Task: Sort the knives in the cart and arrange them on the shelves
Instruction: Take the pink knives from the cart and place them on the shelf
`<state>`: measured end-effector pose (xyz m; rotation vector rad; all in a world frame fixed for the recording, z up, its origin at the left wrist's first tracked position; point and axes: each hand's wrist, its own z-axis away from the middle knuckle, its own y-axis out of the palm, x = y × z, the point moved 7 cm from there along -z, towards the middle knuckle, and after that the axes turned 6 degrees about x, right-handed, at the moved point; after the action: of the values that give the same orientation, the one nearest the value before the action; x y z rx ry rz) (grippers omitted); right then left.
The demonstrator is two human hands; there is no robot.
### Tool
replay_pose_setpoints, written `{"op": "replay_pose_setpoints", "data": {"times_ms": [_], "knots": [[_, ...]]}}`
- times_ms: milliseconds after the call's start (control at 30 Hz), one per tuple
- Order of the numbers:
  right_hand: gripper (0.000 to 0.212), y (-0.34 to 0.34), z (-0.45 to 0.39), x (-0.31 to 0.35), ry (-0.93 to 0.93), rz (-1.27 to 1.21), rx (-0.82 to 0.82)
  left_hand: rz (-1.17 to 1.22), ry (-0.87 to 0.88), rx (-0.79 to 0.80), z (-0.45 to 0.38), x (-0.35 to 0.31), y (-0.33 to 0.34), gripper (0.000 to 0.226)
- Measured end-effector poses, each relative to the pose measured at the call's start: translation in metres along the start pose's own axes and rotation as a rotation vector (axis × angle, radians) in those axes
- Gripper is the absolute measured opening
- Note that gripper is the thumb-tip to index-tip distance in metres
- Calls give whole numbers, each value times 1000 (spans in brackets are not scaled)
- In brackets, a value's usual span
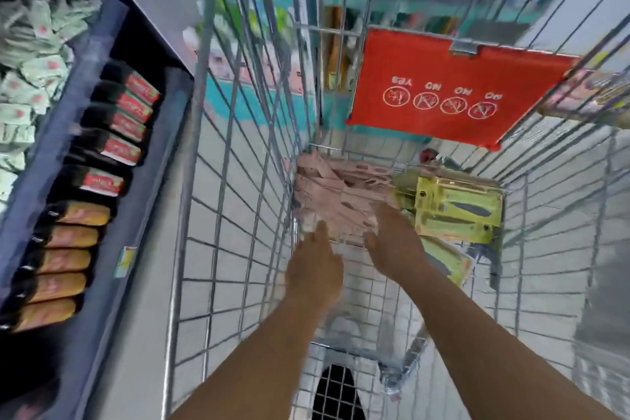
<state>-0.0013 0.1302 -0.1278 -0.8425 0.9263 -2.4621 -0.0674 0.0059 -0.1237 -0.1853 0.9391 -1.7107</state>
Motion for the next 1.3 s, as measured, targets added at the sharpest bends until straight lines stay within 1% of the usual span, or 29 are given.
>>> {"op": "replay_pose_setpoints", "data": {"times_ms": [100, 167, 300, 367, 467, 600, 700, 800, 900, 967, 1033, 1100, 1167, 1233, 1300], "knots": [[58, 4, -28, -1, -13, 47, -8, 81, -6, -6, -21, 1, 14, 65], [51, 4, -45, 1, -20, 85, -28, 144, -19, -17, -33, 2, 22, 63], [46, 6, -74, -1, -15, 124, -56, 296, -95, -34, -55, 6, 32, 56], [38, 9, -81, -2, -28, 142, -79, 349, -133, -34, -62, 8, 35, 53], [32, 23, -79, -4, -63, 46, -49, 359, -171, -32, -67, 10, 38, 47], [35, 43, -63, -9, -51, -149, -63, 400, -216, -68, -67, 17, 39, 31], [36, 55, -52, -13, -19, -180, -107, 555, -254, -122, -65, 23, 41, 28], [37, 63, -46, -18, 3, -170, -119, 625, -328, -153, -65, 26, 43, 26], [34, 68, -42, -23, 7, -198, -117, 644, -386, -162, -67, 27, 45, 26], [36, 69, -40, -25, 11, -236, -113, 617, -393, -148, -68, 27, 44, 30], [39, 68, -39, -28, 34, -290, -127, 575, -387, -134, -70, 25, 45, 28], [35, 65, -38, -34, 70, -344, -162, 526, -383, -115, -73, 24, 43, 24], [28, 64, -38, -38, 101, -342, -173, 534, -393, -133, -74, 24, 39, 26], [27, 65, -37, -39, 105, -329, -156, 524, -396, -136, -74, 24, 37, 29], [26, 68, -36, -36, 100, -335, -128, 466, -404, -117, -72, 20, 38, 31]]}}
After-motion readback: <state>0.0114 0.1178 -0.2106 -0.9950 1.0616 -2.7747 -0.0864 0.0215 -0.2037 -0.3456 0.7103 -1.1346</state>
